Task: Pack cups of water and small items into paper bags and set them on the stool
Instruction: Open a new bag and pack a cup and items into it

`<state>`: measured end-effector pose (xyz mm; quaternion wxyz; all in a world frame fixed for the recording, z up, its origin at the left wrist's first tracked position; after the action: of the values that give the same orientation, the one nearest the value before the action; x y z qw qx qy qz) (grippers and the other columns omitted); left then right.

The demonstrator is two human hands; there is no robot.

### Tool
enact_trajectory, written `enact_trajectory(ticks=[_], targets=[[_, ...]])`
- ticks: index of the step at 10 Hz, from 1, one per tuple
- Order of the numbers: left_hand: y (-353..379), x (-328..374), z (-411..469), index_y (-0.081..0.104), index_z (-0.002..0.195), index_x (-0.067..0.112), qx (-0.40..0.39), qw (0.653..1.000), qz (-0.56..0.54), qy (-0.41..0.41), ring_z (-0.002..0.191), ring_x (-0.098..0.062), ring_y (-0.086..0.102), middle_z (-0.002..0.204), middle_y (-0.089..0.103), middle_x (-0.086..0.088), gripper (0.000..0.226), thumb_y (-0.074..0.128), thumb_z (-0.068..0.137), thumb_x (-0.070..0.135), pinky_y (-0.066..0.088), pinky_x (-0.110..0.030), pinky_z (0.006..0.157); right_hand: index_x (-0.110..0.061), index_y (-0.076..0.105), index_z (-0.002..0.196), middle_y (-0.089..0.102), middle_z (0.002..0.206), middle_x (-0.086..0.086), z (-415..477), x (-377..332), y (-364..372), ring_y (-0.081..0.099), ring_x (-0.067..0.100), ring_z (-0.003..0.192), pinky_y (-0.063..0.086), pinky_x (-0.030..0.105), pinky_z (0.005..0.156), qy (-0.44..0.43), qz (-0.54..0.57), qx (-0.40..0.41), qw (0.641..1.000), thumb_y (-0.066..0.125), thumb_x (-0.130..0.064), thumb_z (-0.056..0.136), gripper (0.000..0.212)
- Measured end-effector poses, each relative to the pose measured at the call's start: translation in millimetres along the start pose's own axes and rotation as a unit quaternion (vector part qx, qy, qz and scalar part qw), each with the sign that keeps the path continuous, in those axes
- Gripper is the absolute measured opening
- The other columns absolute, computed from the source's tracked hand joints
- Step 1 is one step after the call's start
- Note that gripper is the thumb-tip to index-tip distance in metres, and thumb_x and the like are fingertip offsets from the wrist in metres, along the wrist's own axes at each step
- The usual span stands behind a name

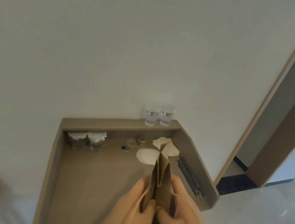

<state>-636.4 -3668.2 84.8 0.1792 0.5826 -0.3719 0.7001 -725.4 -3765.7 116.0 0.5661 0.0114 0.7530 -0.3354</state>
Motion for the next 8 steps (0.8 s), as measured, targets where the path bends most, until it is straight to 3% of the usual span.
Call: enact_trajectory(ticks=[1, 2, 3, 4, 5, 6, 7, 8], targets=[[-14, -1, 5, 0.045, 0.131, 0.068, 0.041, 0.999, -0.009, -0.002, 0.118, 0.010, 0.061, 0.123, 0.064, 0.032, 0.058, 0.062, 0.094, 0.027, 0.051, -0.027, 0.107, -0.052, 0.041, 0.133, 0.071, 0.100, -0.024, 12, -14, 1, 0.060, -0.024, 0.096, 0.047, 0.004, 0.082, -0.002, -0.002, 0.057, 0.998, 0.074, -0.015, 0.095, 0.062], [-32, -6, 30, 0.024, 0.140, 0.075, 0.032, 0.999, 0.033, -0.023, 0.113, 0.004, 0.062, 0.120, 0.061, 0.030, 0.080, 0.061, 0.088, 0.028, 0.049, -0.037, 0.111, -0.047, 0.050, 0.111, 0.064, 0.093, -0.023, 21, -30, -8, 0.060, -0.019, 0.088, 0.047, 0.010, 0.099, -0.009, -0.070, 0.109, 0.992, 0.073, -0.014, 0.096, 0.043], [-75, 1, 33, 0.017, 0.139, 0.067, 0.099, 0.989, 0.096, -0.058, 0.095, -0.003, 0.065, 0.105, 0.058, 0.029, 0.083, 0.064, 0.091, 0.019, 0.054, -0.019, 0.088, -0.046, 0.039, 0.139, 0.047, 0.097, -0.032, 20, -32, -24, 0.052, -0.006, 0.084, 0.044, 0.004, 0.072, -0.006, -0.163, 0.119, 0.980, 0.058, -0.016, 0.102, 0.052], [-139, -26, 41, 0.032, 0.140, 0.049, 0.142, 0.987, 0.041, -0.063, 0.106, -0.016, 0.064, 0.119, 0.064, 0.007, 0.077, 0.070, 0.092, 0.003, 0.053, -0.025, 0.087, -0.029, 0.050, 0.149, 0.059, 0.099, -0.017, 37, -6, -65, 0.058, 0.004, 0.084, 0.046, 0.015, 0.074, 0.077, -0.158, 0.112, 0.978, 0.059, -0.006, 0.097, 0.057], [-179, -59, 64, 0.042, 0.142, 0.025, 0.098, 0.988, 0.014, -0.120, 0.132, -0.039, 0.055, 0.144, 0.055, -0.025, 0.089, 0.084, 0.071, -0.010, 0.037, -0.042, 0.116, -0.029, 0.048, 0.150, 0.058, 0.131, -0.003, 50, 8, -84, 0.054, 0.014, 0.115, 0.046, 0.026, 0.098, 0.152, -0.154, 0.084, 0.973, 0.072, -0.015, 0.092, 0.064], [-189, -75, 63, 0.039, 0.156, 0.030, 0.051, 0.983, 0.090, -0.150, 0.129, -0.024, 0.057, 0.138, 0.059, -0.007, 0.083, 0.078, 0.088, 0.004, 0.033, -0.022, 0.102, -0.033, 0.059, 0.139, 0.057, 0.145, -0.004, 71, 6, -82, 0.051, 0.018, 0.136, 0.043, 0.039, 0.119, 0.177, -0.217, 0.044, 0.959, 0.068, -0.016, 0.087, 0.055], [-179, -49, 45, 0.035, 0.151, 0.045, 0.050, 0.983, 0.124, -0.122, 0.109, -0.010, 0.067, 0.126, 0.071, 0.001, 0.075, 0.074, 0.091, 0.024, 0.039, -0.018, 0.089, -0.026, 0.065, 0.131, 0.064, 0.129, -0.004, 83, -13, -69, 0.058, 0.018, 0.125, 0.051, 0.037, 0.111, 0.165, -0.226, 0.032, 0.960, 0.064, -0.010, 0.090, 0.044], [-148, -20, 25, 0.019, 0.131, 0.072, -0.018, 0.973, 0.208, -0.101, 0.076, 0.004, 0.069, 0.084, 0.073, 0.011, 0.073, 0.063, 0.075, 0.056, 0.053, -0.018, 0.081, -0.021, 0.068, 0.115, 0.067, 0.111, -0.001, 113, -41, -54, 0.066, 0.014, 0.103, 0.055, 0.025, 0.083, 0.113, -0.310, 0.004, 0.944, 0.065, -0.018, 0.089, 0.027]])
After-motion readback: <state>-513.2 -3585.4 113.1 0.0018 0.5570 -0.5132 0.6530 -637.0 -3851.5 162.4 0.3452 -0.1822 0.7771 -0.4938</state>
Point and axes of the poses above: each hand's wrist, its own z-axis towards the middle knuckle, its own y-axis out of the palm, x = y × z, the point moved 7 cm from there along z, towards the middle knuckle
